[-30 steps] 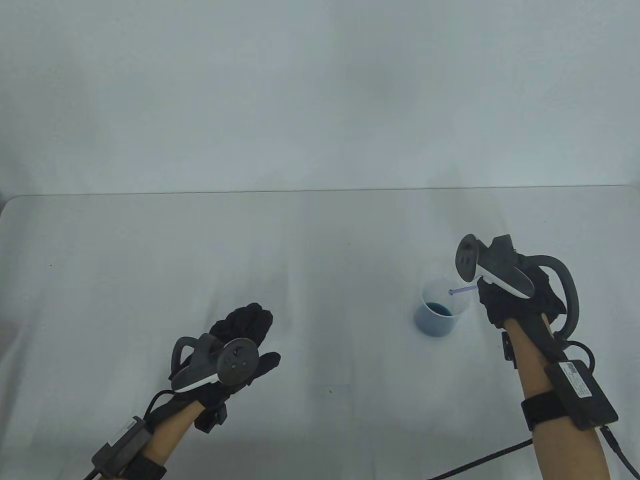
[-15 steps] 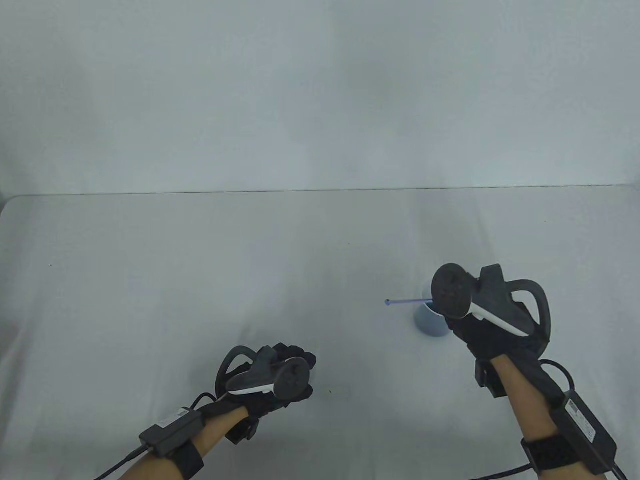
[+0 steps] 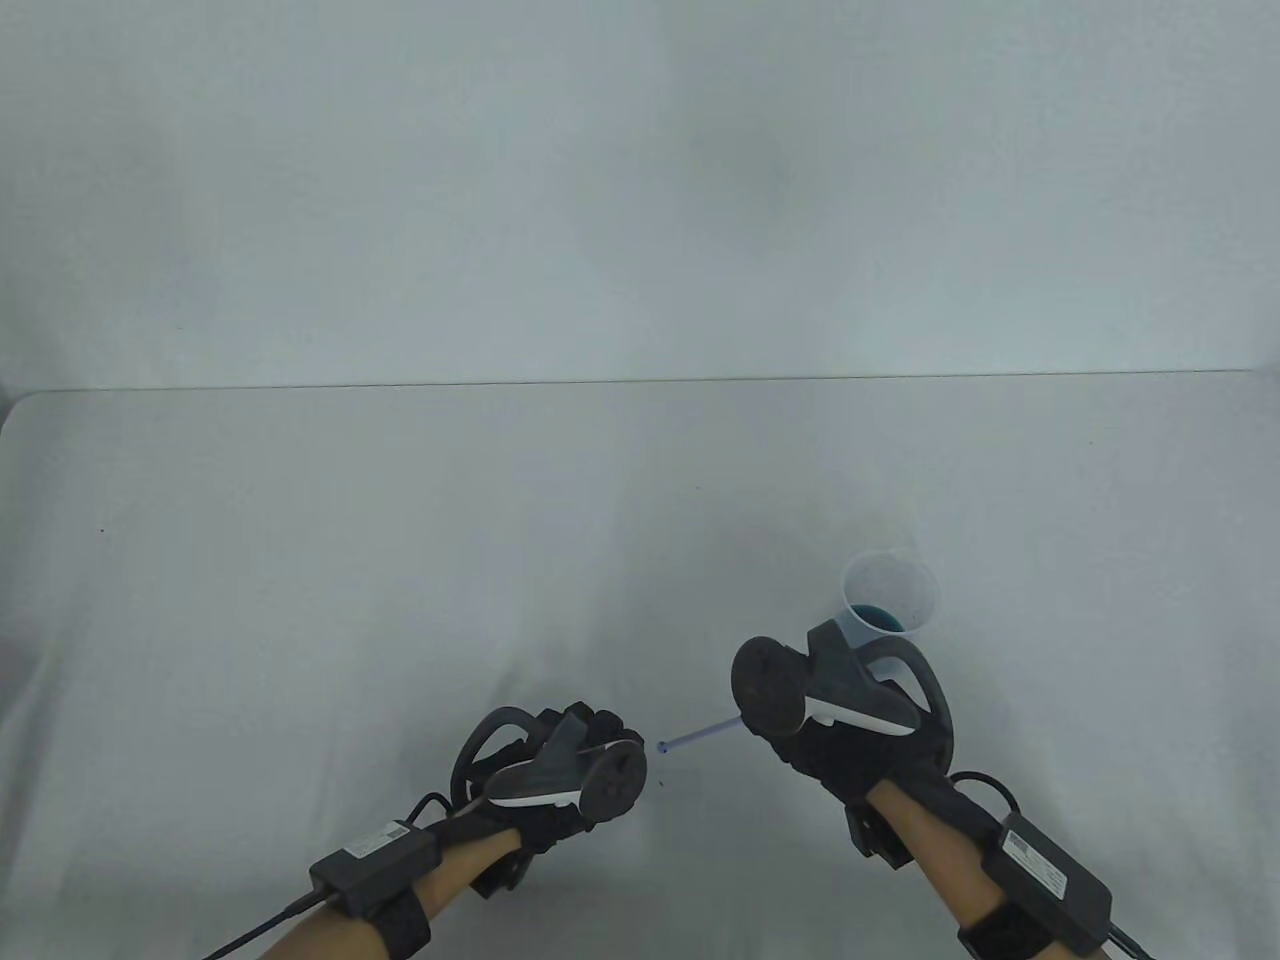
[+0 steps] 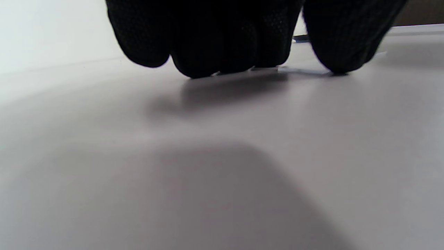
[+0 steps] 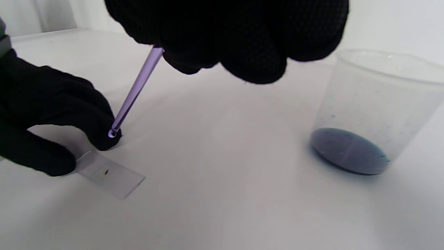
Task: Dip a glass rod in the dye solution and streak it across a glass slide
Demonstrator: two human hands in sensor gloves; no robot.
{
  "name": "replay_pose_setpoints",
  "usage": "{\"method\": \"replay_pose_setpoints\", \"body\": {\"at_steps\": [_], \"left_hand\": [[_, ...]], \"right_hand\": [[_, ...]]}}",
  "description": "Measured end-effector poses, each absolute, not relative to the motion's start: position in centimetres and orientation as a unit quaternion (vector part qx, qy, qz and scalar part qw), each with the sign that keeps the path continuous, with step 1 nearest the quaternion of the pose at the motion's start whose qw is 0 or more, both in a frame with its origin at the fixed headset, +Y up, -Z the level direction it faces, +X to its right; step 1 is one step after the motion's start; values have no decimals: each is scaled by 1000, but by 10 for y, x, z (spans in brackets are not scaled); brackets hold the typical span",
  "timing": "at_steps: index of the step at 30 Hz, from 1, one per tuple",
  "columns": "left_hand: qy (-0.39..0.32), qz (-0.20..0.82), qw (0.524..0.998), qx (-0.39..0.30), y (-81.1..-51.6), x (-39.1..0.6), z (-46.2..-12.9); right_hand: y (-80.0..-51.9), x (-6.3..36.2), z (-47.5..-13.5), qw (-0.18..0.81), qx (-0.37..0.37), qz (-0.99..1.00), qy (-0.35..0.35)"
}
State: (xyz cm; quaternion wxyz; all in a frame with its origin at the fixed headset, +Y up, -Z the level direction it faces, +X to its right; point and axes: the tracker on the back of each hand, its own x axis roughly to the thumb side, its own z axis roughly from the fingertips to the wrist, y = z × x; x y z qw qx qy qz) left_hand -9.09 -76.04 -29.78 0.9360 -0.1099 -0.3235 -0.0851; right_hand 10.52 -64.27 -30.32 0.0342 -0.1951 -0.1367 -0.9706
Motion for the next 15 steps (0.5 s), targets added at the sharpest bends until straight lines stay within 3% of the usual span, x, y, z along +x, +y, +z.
{"method": "replay_pose_setpoints", "body": {"at_steps": [15], "left_hand": [[-328, -99, 934, -99, -759, -89, -296]], "right_hand": [[-663, 81, -302, 57, -212, -963, -157]]}}
